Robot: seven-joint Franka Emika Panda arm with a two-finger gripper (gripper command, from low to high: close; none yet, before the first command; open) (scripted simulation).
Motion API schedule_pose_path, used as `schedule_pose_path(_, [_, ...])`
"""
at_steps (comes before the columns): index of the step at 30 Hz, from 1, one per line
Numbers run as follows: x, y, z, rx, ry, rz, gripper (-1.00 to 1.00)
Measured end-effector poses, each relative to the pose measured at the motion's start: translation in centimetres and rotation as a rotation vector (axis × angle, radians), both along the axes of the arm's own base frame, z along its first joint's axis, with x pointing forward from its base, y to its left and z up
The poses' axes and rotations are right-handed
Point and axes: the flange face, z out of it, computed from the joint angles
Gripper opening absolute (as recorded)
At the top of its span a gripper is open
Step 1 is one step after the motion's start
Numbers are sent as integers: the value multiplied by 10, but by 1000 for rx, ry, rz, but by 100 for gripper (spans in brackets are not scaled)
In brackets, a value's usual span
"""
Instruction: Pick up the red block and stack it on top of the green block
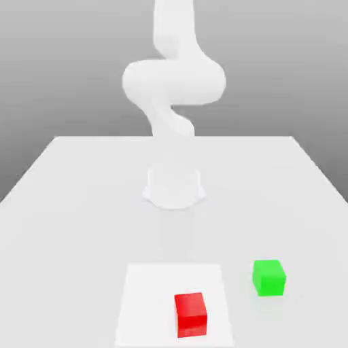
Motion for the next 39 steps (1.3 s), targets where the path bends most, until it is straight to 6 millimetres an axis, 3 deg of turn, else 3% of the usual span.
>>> schedule_pose_path(6, [65, 7, -110, -14, 185, 28, 0])
schedule_pose_path(12, [99, 14, -227, -27, 365, 58, 0])
schedule_pose_path(17, [104, 20, -327, -37, 515, 85, 0])
schedule_pose_path(23, [82, 25, -443, -48, 694, 117, 0])
schedule_pose_path(27, [78, 26, -497, -49, 721, 121, 0])
schedule_pose_path(28, [77, 26, -510, -49, 722, 121, 0])
schedule_pose_path(29, [77, 26, -520, -49, 723, 122, -100])
schedule_pose_path(35, [76, 26, -525, -50, 723, 122, -100])
schedule_pose_path(39, [77, 26, -492, -49, 723, 122, -100])
